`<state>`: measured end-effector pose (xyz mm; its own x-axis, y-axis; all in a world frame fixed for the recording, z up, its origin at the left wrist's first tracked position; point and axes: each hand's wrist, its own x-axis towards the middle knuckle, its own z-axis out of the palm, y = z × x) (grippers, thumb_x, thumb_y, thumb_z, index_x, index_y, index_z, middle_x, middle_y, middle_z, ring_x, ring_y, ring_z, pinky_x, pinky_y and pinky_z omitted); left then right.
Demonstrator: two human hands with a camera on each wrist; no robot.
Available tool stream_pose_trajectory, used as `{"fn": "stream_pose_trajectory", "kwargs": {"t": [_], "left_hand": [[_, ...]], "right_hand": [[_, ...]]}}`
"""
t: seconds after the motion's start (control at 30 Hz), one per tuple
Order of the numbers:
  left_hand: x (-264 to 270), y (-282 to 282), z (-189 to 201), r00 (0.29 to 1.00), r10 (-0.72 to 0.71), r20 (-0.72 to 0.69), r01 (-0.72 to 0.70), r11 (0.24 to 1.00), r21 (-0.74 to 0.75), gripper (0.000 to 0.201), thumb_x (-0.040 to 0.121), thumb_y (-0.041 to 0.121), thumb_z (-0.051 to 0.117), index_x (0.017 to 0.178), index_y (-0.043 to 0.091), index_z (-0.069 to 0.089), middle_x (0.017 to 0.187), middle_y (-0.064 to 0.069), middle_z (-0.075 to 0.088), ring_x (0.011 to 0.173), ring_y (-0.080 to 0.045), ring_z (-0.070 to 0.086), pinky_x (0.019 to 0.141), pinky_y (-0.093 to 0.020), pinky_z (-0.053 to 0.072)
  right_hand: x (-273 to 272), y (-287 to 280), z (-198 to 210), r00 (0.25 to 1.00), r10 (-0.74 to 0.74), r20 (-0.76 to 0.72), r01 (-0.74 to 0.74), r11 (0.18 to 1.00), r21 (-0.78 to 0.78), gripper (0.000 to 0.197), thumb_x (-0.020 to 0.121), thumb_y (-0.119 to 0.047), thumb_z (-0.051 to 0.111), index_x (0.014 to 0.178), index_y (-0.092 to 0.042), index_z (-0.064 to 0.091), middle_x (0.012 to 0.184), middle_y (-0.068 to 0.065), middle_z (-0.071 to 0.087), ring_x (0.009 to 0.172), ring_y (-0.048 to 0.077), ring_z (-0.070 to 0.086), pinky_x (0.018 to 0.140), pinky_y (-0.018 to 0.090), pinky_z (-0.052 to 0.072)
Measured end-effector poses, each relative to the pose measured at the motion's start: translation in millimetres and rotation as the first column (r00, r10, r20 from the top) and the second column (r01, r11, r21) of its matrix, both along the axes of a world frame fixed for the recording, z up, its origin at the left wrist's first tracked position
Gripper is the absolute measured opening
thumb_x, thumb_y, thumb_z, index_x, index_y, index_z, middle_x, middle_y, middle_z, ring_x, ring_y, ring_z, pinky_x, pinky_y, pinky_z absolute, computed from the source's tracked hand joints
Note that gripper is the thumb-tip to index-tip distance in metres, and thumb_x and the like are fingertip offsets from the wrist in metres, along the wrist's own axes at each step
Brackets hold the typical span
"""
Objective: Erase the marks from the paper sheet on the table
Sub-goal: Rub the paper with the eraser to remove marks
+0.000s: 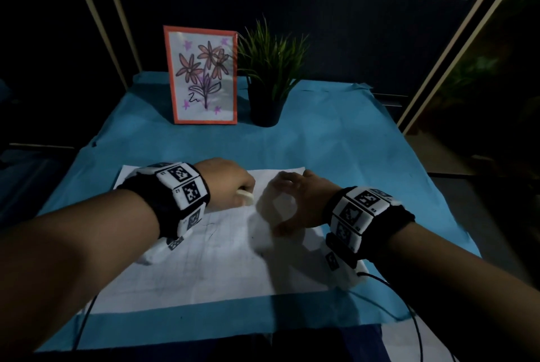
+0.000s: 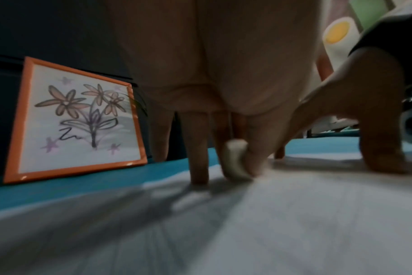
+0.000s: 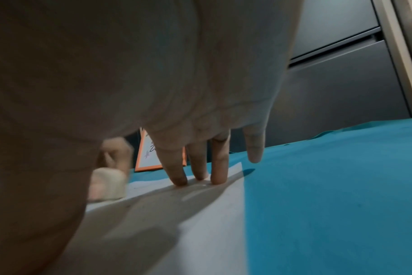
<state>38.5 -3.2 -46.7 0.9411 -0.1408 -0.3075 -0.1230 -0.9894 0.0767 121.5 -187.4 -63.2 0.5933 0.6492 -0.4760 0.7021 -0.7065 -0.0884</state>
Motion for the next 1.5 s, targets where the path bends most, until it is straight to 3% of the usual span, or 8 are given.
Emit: {"fn": "stream_pose_trajectory", "kwargs": {"t": [0.1,0.43,0.67,0.87,1.03,1.2,1.33,1.5], "left_hand": [[7,-1,-1,0.994,0.034,0.1,-0.04,0.998,0.05,0.026,0.098,0.043,0.045,0.103,0.023,0.061,0.106,0.003,0.063,0.095,-0.021,0.057,0.076,-0.029,0.04],[9,-3,0,0.997,0.02,0.079,-0.025,0.997,0.067,0.017,0.098,0.039,0.046,0.099,0.024,0.055,0.108,0.001,0.061,0.092,-0.021,0.055,0.074,-0.028,0.036],[5,-3,3,0.996,-0.069,-0.053,0.072,0.995,0.068,0.021,0.097,0.037,0.047,0.101,0.02,0.06,0.102,0.001,0.061,0.092,-0.021,0.056,0.079,-0.034,0.046],[9,-5,1,0.995,0.024,0.102,-0.031,0.997,0.069,0.021,0.099,0.034,0.046,0.102,0.018,0.059,0.108,0.0,0.06,0.094,-0.022,0.057,0.073,-0.028,0.037],[0,-4,3,1.0,-0.026,0.013,0.026,1.0,0.01,0.023,0.098,0.039,0.047,0.105,0.022,0.062,0.105,0.004,0.062,0.093,-0.019,0.057,0.078,-0.029,0.043],[6,-8,2,0.997,0.013,0.073,-0.018,0.998,0.066,0.022,0.099,0.034,0.046,0.106,0.018,0.059,0.11,-0.001,0.06,0.098,-0.023,0.056,0.076,-0.028,0.037],[1,-7,4,0.999,-0.018,-0.037,0.019,0.999,0.029,0.023,0.098,0.037,0.048,0.106,0.02,0.061,0.106,0.001,0.061,0.095,-0.021,0.056,0.074,-0.028,0.039],[0,-7,1,0.991,0.103,0.09,-0.099,0.994,-0.042,0.023,0.098,0.04,0.046,0.103,0.02,0.057,0.105,-0.001,0.062,0.094,-0.021,0.056,0.073,-0.028,0.037]], "right_hand": [[-1,0,5,0.999,0.038,0.018,-0.038,0.999,-0.015,0.109,0.058,-0.077,0.065,0.147,-0.037,0.016,0.156,-0.012,0.016,0.134,0.026,0.029,0.11,0.042,0.033],[-2,6,-2,0.998,-0.059,0.033,0.06,0.998,-0.012,0.131,0.027,-0.092,0.05,0.144,-0.044,0.014,0.151,-0.01,0.026,0.131,0.028,0.034,0.107,0.045,0.037],[-5,4,5,0.999,-0.007,0.049,0.008,1.0,-0.025,0.118,0.05,-0.086,0.058,0.148,-0.038,0.012,0.155,-0.009,0.018,0.132,0.028,0.031,0.11,0.042,0.032],[-3,5,3,0.999,-0.025,0.032,0.026,0.999,-0.022,0.127,0.04,-0.09,0.053,0.147,-0.04,0.01,0.154,-0.009,0.021,0.129,0.029,0.033,0.107,0.045,0.036],[-5,7,-1,0.998,-0.056,0.038,0.057,0.998,-0.025,0.133,0.031,-0.093,0.049,0.147,-0.04,0.012,0.151,-0.008,0.026,0.129,0.028,0.034,0.107,0.044,0.036],[-4,4,4,0.999,-0.016,0.052,0.017,1.0,-0.025,0.12,0.047,-0.088,0.057,0.147,-0.038,0.013,0.155,-0.009,0.02,0.13,0.028,0.032,0.109,0.042,0.033],[-6,5,3,0.998,-0.052,0.027,0.052,0.998,-0.018,0.128,0.037,-0.092,0.052,0.148,-0.039,0.012,0.153,-0.009,0.023,0.13,0.027,0.033,0.109,0.042,0.034],[-13,-5,21,1.0,-0.014,-0.007,0.014,1.0,0.012,0.109,0.068,-0.07,0.066,0.15,-0.034,0.004,0.154,-0.003,0.019,0.138,0.027,0.022,0.113,0.034,0.022]]}}
